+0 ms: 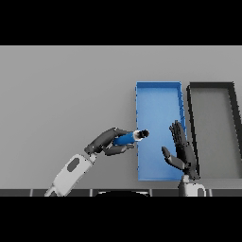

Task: Pick up the blue pipe and place it into the blue bin.

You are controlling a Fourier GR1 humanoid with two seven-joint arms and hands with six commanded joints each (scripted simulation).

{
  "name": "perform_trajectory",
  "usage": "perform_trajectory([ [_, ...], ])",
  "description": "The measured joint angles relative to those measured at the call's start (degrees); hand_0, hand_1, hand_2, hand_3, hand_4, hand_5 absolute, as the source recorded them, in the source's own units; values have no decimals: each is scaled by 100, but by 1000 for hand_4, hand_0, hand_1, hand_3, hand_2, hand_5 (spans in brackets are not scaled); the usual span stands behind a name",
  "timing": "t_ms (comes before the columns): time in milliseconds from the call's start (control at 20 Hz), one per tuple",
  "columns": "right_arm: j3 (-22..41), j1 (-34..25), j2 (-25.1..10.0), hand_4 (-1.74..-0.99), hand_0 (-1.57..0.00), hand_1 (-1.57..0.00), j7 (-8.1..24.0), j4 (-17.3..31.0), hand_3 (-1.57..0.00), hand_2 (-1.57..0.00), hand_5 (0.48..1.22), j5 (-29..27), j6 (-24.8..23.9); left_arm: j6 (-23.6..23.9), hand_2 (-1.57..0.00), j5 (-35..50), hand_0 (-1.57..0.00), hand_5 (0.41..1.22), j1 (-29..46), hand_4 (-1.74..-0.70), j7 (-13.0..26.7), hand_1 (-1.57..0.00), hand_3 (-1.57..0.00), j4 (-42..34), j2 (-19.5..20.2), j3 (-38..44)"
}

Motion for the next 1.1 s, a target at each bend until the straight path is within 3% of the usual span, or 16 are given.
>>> perform_trajectory([
  [200, 148, -486, -759, -1319, 1, 1, 977, -803, 1, 1, 501, -827, 613, -24, -1571, -59, -1571, 1221, -1, -1741, 45, -1571, -1489, -5, -9, 2],
  [450, 484, -1379, -1090, -1311, 1, 1, 1785, -992, 1, 1, 517, -1062, 924, -87, -1571, -161, -1571, 1221, -33, -1741, 44, -1571, -1484, 45, -67, -5],
  [800, 1051, -2513, -835, -1230, 1, 1, 2330, -617, 1, 1, 532, -790, 1170, -317, -1571, -33, -1571, 1221, -26, -1741, -132, -1571, -1525, 14, -69, 96],
  [1100, 1229, -3336, -495, -1222, 1, -12, 2488, -108, -2, -29, 506, -733, 1243, -313, -1571, -196, -1571, 1221, 32, -1737, -141, -1571, -1535, 29, -28, 80],
])
